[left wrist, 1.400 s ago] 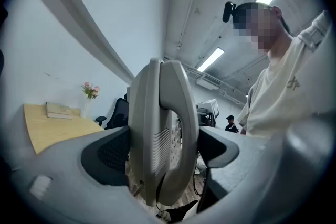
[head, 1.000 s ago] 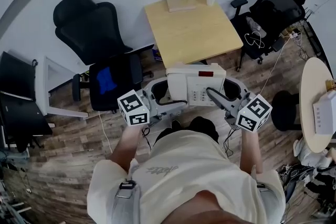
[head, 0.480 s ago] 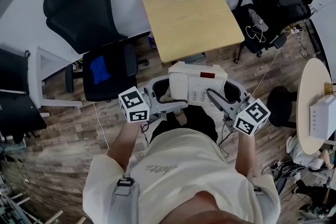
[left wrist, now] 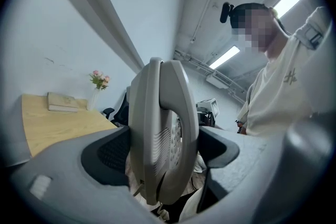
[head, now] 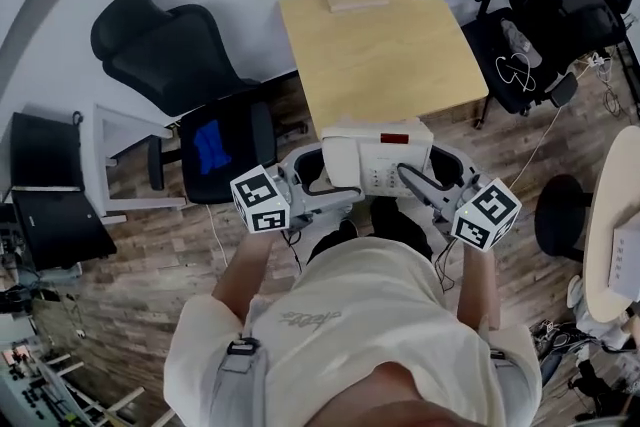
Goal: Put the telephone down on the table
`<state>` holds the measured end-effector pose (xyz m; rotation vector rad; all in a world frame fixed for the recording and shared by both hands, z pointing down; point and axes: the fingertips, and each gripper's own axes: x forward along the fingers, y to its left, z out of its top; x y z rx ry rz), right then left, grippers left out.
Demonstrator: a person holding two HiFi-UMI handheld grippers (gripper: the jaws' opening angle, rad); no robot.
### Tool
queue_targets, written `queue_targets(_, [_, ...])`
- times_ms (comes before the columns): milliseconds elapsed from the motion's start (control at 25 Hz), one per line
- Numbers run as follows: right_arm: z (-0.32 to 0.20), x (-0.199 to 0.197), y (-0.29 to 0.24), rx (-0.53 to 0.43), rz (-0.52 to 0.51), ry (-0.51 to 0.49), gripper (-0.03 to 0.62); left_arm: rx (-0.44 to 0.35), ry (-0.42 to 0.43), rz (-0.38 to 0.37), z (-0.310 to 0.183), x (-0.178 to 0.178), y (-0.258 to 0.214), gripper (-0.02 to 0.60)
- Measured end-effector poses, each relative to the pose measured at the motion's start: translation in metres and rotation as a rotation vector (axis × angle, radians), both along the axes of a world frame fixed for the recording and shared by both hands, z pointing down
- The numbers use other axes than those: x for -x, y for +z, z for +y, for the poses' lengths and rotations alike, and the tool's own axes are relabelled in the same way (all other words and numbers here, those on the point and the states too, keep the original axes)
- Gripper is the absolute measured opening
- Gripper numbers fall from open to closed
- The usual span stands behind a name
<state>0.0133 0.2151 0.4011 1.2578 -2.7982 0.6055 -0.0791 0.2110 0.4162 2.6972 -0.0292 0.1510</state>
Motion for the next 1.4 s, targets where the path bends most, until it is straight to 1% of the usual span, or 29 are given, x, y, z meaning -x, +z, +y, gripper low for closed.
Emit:
queue_targets(80, [-0.023,-0.014,0.001,-0.005,-0.010,-0.011,0.213,0.002,-0.023,-0.006,-0.022,-0.013,-0.001,0.387])
queue_targets(200, [-0.055,-0.031,-0.001,-0.021,-0.014,-0.057,0.213,-0.006,-0.071,0.006,-0.050,-0.030,-0.003,0.387])
queue_targets(520, [-0.119,-0.066,-0.003,-0.040,-0.037,-0.166,0.212,-0.018,-0.175,-0.017,-0.105,-0.066,-0.006,0.385])
queue_targets(600, [-0.131,-0.067,0.001,-0.038,-0.039,-0.195,0.213,0.000,-0.209,-0.015,-0.112,-0.067,0.000,0.385])
queue_targets(760, [-0.145,-0.063,0.015,0.012,-0.048,-0.237,0.212,0.049,-0.251,-0.027,-0.122,-0.064,0.013,0.385])
queue_targets(880, [-0.162,-0.063,0.025,0.034,-0.052,-0.254,0.212,0.063,-0.264,-0.038,-0.138,-0.064,0.022,0.385])
queue_targets(1080, [-0.188,-0.062,0.033,0.061,-0.037,-0.246,0.212,0.093,-0.267,-0.026,-0.163,-0.064,0.030,0.386])
queue_targets(1400, [-0.243,-0.065,0.011,0.049,0.008,-0.207,0.213,0.048,-0.219,0.022,-0.224,-0.066,0.010,0.385])
